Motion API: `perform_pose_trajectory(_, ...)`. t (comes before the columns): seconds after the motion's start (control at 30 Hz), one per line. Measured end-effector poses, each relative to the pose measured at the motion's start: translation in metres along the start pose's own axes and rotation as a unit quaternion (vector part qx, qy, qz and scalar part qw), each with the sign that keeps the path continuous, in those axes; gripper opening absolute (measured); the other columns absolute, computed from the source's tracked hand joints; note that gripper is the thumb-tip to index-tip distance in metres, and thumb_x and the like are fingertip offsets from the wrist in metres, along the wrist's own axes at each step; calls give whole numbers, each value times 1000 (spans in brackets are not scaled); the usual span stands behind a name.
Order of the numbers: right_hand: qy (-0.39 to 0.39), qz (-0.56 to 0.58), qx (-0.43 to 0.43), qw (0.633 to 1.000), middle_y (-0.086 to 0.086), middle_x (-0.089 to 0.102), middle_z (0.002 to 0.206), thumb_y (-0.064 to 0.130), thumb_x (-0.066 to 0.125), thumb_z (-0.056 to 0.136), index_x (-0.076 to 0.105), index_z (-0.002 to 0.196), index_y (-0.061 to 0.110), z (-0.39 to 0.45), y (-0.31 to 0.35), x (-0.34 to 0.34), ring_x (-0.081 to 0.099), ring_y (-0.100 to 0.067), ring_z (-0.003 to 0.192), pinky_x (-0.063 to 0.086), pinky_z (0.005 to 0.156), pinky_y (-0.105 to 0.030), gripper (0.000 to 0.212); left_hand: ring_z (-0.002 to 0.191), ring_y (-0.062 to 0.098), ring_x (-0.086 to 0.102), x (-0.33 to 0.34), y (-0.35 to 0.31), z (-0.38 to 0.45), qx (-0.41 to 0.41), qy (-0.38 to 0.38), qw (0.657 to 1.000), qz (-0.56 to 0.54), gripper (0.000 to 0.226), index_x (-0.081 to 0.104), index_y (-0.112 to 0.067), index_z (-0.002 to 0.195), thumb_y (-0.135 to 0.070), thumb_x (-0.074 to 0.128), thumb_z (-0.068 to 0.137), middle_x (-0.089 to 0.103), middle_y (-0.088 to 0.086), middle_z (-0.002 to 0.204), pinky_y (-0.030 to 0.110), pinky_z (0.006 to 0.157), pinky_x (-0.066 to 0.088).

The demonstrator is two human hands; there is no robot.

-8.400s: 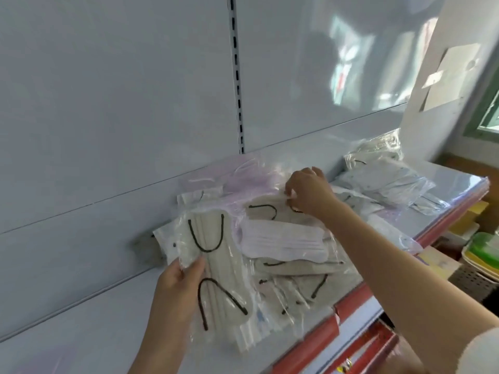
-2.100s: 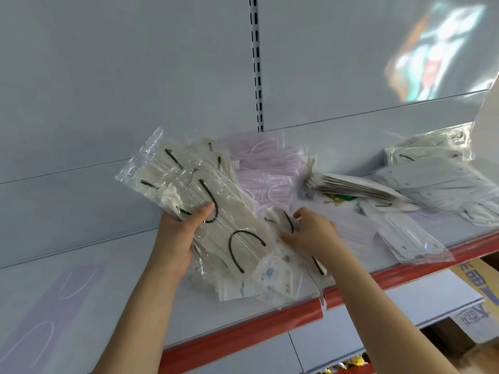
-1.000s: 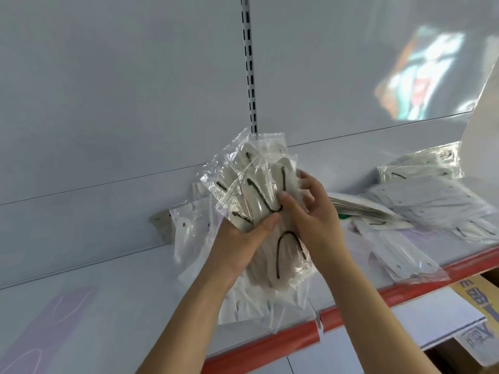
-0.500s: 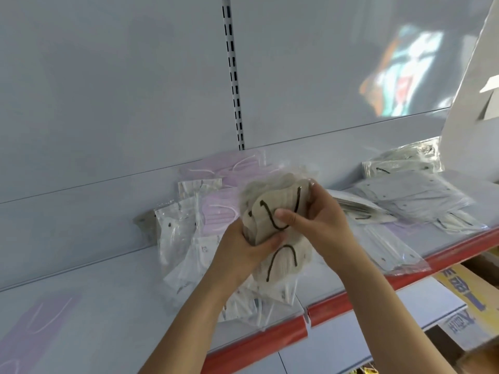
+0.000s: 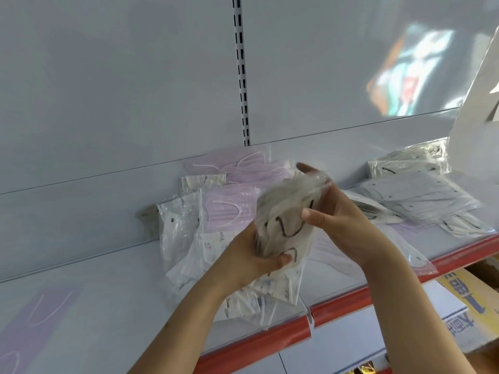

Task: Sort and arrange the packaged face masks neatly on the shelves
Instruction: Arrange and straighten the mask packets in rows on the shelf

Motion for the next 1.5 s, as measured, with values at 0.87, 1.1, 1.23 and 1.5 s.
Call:
perform_pose_trajectory(0.87,225,217,166,935,2,73,93,28,72,81,76,94,14,126,-48,415,70,-17,90,57,81,-33,19,112,24,71,-307,88,-294,-106,-449,854,-240,51,70,-30,121,-16,81,74,75,3,119,46,91,59)
perform_pose_trajectory(1.1,338,43,166,926,-13,74,110,10,71,77,73,108,5,126,-88,629,70,-25,106,48,97,-38,31,113,6,69,-462,137,-487,-139,-526,834,-96,42,67,-28,124,-16,78,85,75,-12,118,25,94,56)
perform_pose_trajectory(1.23,399,-135,130,898,7,77,103,4,77,79,71,112,21,107,-127,715,72,-9,97,50,94,-27,37,109,-4,67,-538,179,-566,-220,-467,856,-19,43,65,-30,120,-6,77,87,75,-23,110,13,93,51)
perform_pose_trajectory(1.5,342,-286,36,895,27,69,85,17,82,78,66,93,47,88,-152,772,62,4,80,41,64,-5,37,111,7,68,-592,239,-611,-270,-400,876,11,39,65,-27,121,-18,80,86,74,-11,115,35,102,54)
Point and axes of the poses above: each hand's wrist, its own z-axis towards the middle knuckle, its own x-axis out of the palm, y = z × x, the point moved 8 cm from there along z, towards the middle knuckle
